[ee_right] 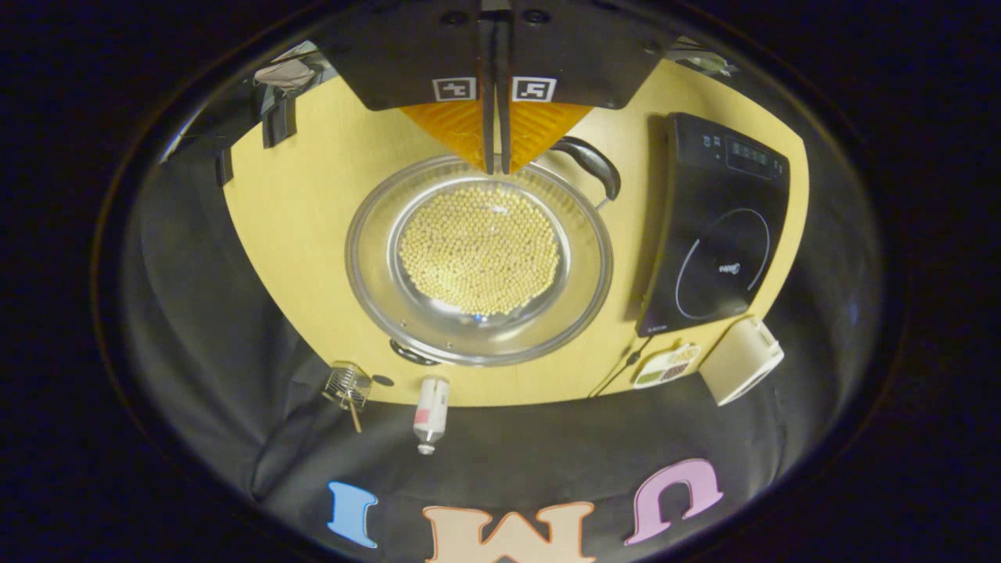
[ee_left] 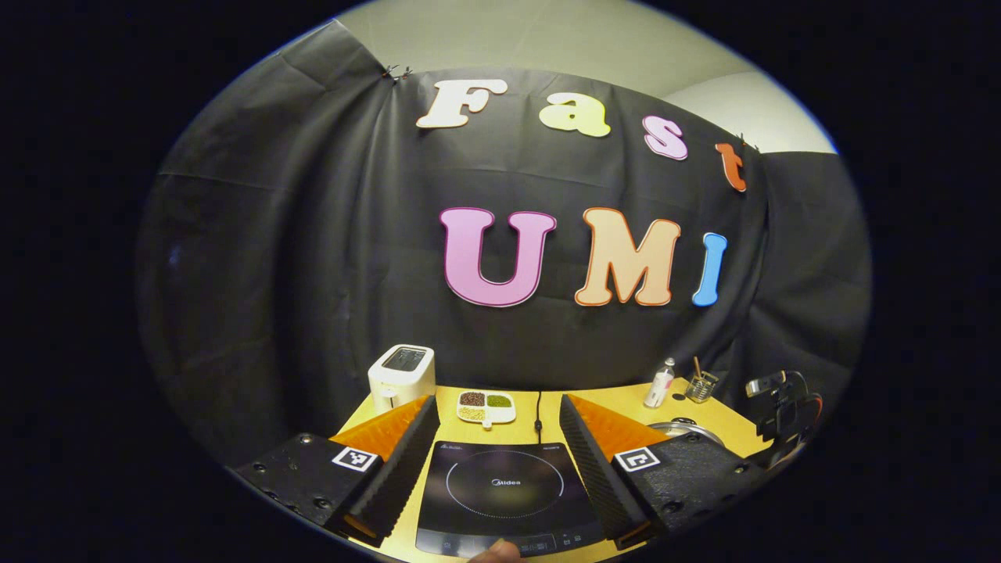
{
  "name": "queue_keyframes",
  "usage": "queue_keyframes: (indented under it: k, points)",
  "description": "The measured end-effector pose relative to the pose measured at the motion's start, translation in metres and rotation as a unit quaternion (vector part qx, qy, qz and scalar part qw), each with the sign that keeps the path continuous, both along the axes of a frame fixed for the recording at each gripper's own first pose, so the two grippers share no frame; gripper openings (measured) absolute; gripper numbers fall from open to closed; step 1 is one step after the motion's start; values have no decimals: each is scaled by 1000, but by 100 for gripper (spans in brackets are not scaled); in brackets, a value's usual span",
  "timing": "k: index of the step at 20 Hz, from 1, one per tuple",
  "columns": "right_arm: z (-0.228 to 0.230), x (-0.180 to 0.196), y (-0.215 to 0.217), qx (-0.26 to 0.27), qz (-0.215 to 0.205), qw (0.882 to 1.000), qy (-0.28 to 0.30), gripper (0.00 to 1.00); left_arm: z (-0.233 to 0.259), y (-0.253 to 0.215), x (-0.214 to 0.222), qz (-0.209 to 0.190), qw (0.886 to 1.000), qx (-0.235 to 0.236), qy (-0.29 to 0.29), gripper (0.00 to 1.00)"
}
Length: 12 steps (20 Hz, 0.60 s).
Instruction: First push the handle of the pot to place it horizontally, then grasp the pot with both hands and set it on the induction cooktop.
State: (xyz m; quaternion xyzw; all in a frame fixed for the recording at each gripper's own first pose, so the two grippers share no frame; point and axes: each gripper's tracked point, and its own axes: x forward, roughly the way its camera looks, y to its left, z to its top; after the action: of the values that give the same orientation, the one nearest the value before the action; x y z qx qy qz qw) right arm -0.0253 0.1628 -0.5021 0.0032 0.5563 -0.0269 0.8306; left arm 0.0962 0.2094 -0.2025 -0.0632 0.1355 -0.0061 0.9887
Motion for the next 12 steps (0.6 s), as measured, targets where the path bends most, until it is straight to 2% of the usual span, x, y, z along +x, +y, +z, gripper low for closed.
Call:
queue_keyframes:
  k: [1,2,6,7,12]
  points:
    - [-5,-3,2,-3,6,1000,8,8,0,2,-1,4,1000,-3,0,94]
    - [-10,-7,4,-5,11,1000,15,2,0,4,0,8,1000,-3,-2,94]
    - [-21,-12,16,-13,25,999,31,0,1,9,-3,12,1000,2,-6,94]
    - [-20,-11,18,-14,29,999,32,3,1,12,-4,13,1000,3,-6,94]
    - [-26,-18,32,-8,34,998,45,3,0,18,-6,20,1000,3,-5,94]
